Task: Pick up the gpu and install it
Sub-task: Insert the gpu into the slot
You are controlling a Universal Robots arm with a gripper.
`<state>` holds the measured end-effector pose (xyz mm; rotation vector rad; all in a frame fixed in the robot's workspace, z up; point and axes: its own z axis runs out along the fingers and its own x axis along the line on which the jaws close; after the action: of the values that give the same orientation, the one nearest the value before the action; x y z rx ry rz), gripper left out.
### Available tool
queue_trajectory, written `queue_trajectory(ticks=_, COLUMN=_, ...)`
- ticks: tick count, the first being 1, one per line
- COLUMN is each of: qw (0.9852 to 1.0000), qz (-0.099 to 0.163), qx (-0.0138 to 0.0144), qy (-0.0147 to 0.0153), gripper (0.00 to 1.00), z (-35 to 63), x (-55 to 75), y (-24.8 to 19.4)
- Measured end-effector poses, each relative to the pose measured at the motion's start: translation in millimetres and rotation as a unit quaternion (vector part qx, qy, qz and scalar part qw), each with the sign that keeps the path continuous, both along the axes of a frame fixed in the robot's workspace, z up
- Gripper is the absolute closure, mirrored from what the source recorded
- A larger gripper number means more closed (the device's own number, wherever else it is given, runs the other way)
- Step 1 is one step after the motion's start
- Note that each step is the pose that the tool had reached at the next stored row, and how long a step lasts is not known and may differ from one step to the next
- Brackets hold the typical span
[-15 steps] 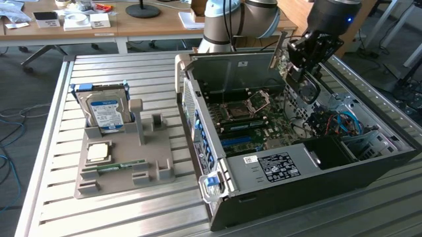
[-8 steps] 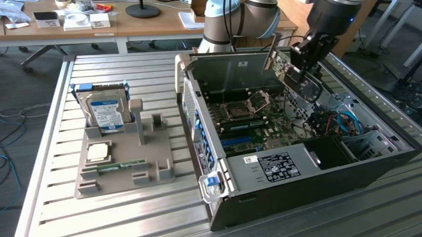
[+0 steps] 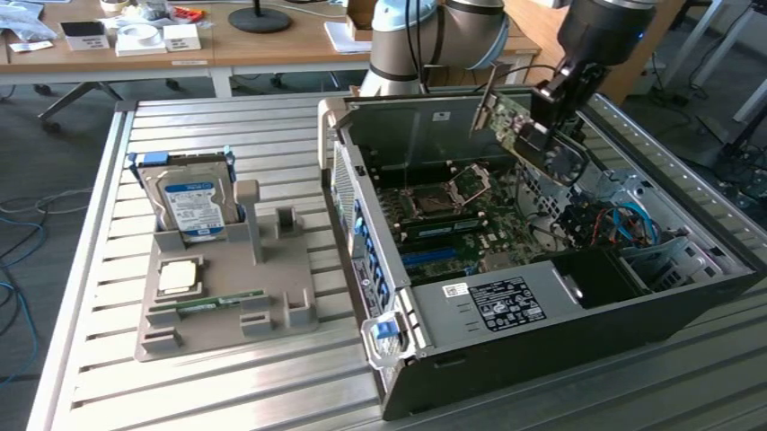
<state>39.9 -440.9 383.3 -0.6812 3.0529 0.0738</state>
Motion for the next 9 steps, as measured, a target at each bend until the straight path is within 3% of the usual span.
queue_trajectory(ticks=4, qw=0.9995, qz=0.031, qx=-0.0002, qy=0.0000, gripper=0.73, z=-0.2, x=-0.1, y=0.0)
queue_trajectory(ticks=9, qw=0.9977, qz=0.068, qx=-0.0005, qy=0.0000, gripper=0.73, z=-0.5, x=-0.2, y=0.1)
